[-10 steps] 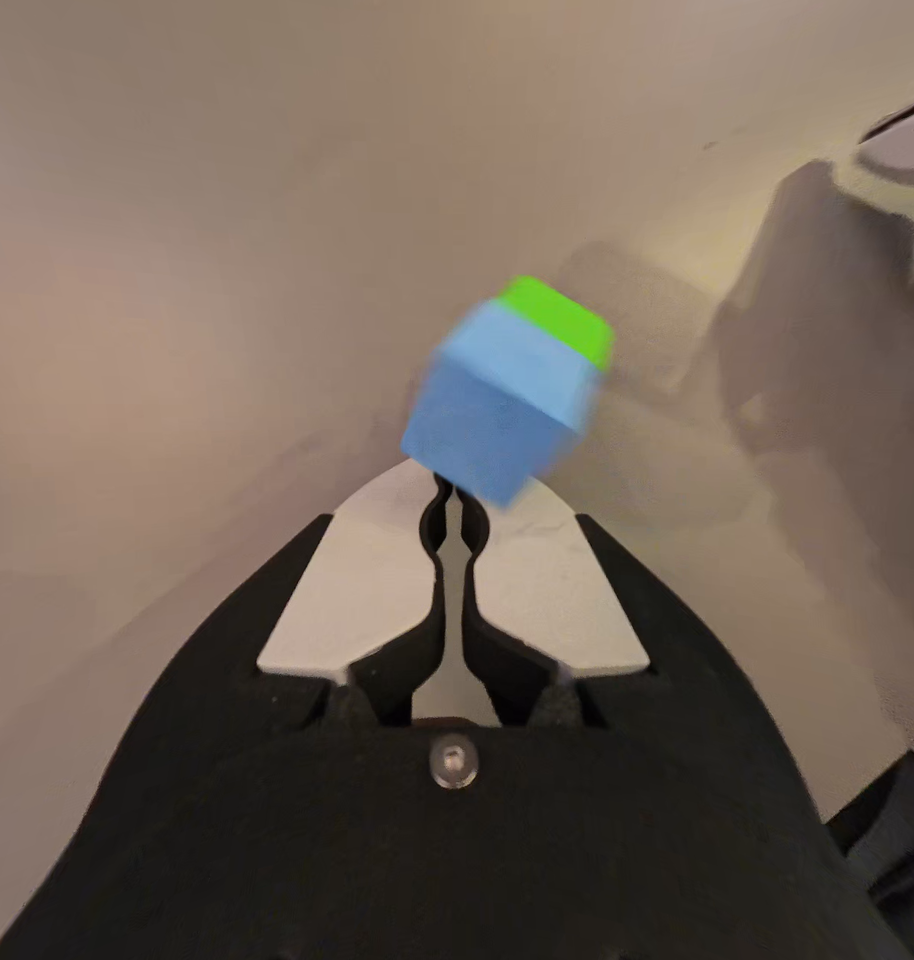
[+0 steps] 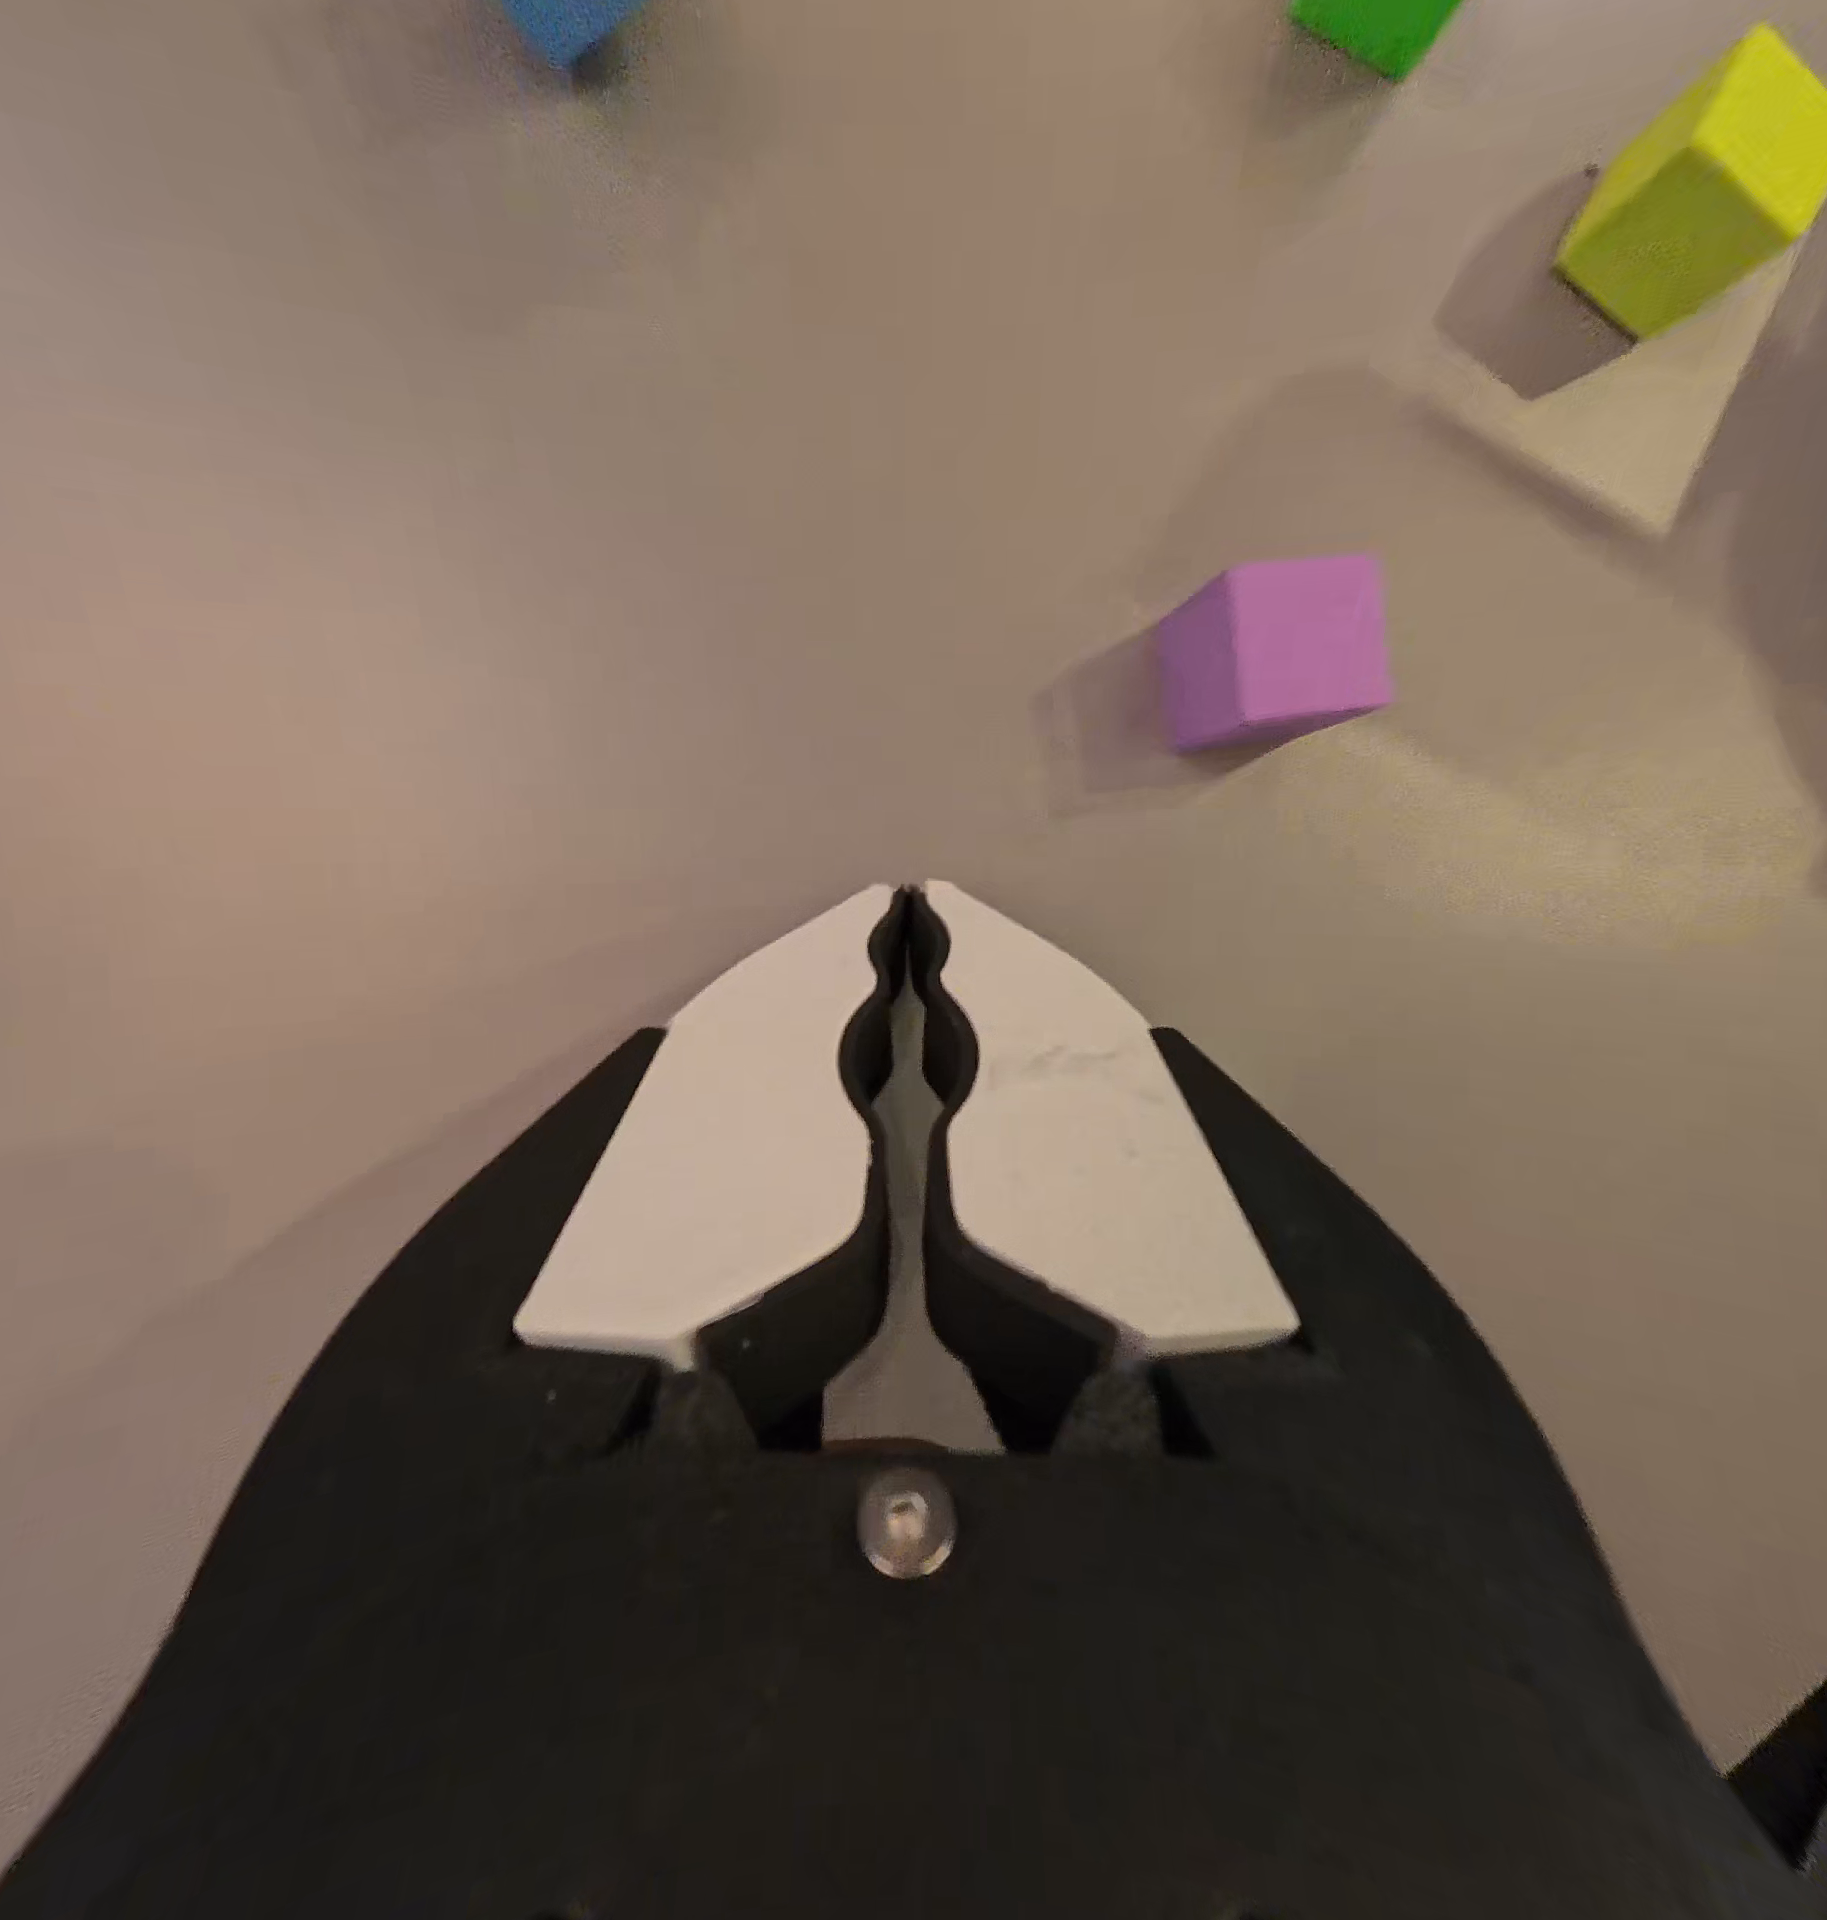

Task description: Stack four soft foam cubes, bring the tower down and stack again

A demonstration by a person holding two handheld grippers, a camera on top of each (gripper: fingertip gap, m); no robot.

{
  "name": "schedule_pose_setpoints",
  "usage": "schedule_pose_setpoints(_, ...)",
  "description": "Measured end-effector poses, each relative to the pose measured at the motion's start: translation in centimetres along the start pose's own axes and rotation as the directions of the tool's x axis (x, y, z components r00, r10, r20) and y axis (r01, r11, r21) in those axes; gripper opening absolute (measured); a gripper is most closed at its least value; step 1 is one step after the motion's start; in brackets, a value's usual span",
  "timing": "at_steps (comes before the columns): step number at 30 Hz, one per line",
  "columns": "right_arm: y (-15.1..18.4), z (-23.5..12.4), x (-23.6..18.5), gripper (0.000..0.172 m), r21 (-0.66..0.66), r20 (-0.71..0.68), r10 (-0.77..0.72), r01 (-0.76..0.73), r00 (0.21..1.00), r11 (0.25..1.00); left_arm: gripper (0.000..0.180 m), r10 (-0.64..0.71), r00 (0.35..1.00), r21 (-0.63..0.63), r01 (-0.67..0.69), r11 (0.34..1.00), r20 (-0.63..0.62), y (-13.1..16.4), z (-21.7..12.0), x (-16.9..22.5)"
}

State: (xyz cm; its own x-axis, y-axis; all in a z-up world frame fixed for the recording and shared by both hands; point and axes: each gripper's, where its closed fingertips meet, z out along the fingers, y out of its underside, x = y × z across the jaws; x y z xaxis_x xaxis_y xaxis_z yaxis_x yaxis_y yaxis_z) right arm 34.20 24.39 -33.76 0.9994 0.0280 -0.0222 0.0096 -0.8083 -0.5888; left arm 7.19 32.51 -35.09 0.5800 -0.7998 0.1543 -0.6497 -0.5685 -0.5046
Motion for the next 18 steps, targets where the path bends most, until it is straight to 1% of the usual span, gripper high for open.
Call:
schedule_pose_setpoints(1,0.0,0.0,0.1,0.0,0.004,0.004,0.007,-0.007,1.0,1.0,0.0,-0.017,1.0,0.01,0.017,1.0,0.005,0.4,-0.4,-0.7)
schedule_pose_setpoints(5,0.0,0.4,-0.3,0.0,-0.007,0.008,-0.008,0.008,1.0,1.0,0.0,0.008,1.0,0.031,-0.008,0.999,0.025,1.3,-1.0,-1.4)
schedule_pose_setpoints(8,0.0,0.5,-1.0,0.0,-0.018,0.003,-0.04,0.04,0.999,0.999,0.0,0.03,0.999,0.053,-0.032,0.998,0.037,1.3,-1.0,-1.4)
schedule_pose_setpoints(11,-0.2,0.4,-1.3,0.0,-0.017,-0.001,-0.055,0.055,0.998,0.998,0.0,0.021,1.0,0.068,-0.022,0.997,0.016,1.0,-0.8,-1.4)
schedule_pose_setpoints(12,-0.2,0.4,-1.4,0.0,-0.017,-0.002,-0.059,0.059,0.998,0.998,0.004,0.025,1.0,0.073,-0.026,0.997,0.005,0.7,-0.7,-1.3)
schedule_pose_setpoints(13,-0.1,0.4,-1.4,0.0,-0.018,-0.001,-0.062,0.062,0.998,0.998,0.017,0.024,1.0,0.083,-0.024,0.996,-0.004,0.4,-0.6,-1.2)
schedule_pose_setpoints(15,-0.1,0.5,-1.5,0.0,-0.025,-0.002,-0.07,0.07,0.998,0.997,0.044,0.024,0.999,0.083,-0.026,0.996,0.033,-0.3,-0.4,-1.5)
schedule_pose_setpoints(16,0.0,0.6,-1.5,0.0,-0.028,-0.004,-0.075,0.075,0.997,0.997,0.051,0.04,0.998,0.08,-0.044,0.996,0.048,-0.7,-0.4,-1.6)
schedule_pose_setpoints(18,0.0,0.7,-1.5,0.0,-0.03,-0.003,-0.078,0.078,0.997,0.996,0.055,0.055,0.997,0.108,-0.06,0.992,0.046,-2.0,-0.7,-1.5)
